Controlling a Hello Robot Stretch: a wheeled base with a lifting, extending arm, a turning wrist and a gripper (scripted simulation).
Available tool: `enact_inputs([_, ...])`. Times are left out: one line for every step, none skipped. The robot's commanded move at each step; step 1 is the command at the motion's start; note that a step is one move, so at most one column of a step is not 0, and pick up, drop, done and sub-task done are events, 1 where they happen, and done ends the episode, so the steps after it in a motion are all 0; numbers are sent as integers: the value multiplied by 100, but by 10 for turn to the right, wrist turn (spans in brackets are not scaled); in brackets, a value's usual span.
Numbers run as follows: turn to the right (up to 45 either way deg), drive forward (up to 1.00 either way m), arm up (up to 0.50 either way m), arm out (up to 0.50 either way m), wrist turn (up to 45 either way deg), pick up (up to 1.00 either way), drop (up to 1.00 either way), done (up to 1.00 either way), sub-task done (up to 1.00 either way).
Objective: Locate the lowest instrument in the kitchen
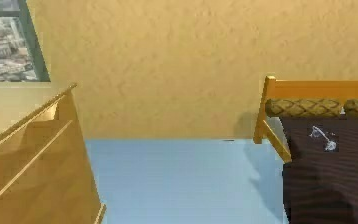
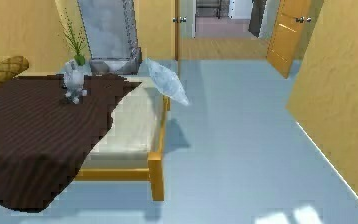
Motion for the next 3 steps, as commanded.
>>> enact_inputs([450, 0, 0, 0, 0, 0, 0, 0, 0])
enact_inputs([450, 0, 0, 0, 0, 0, 0, 0, 0])
enact_inputs([270, 0, 0, 0, 0, 0, 0, 0, 0])
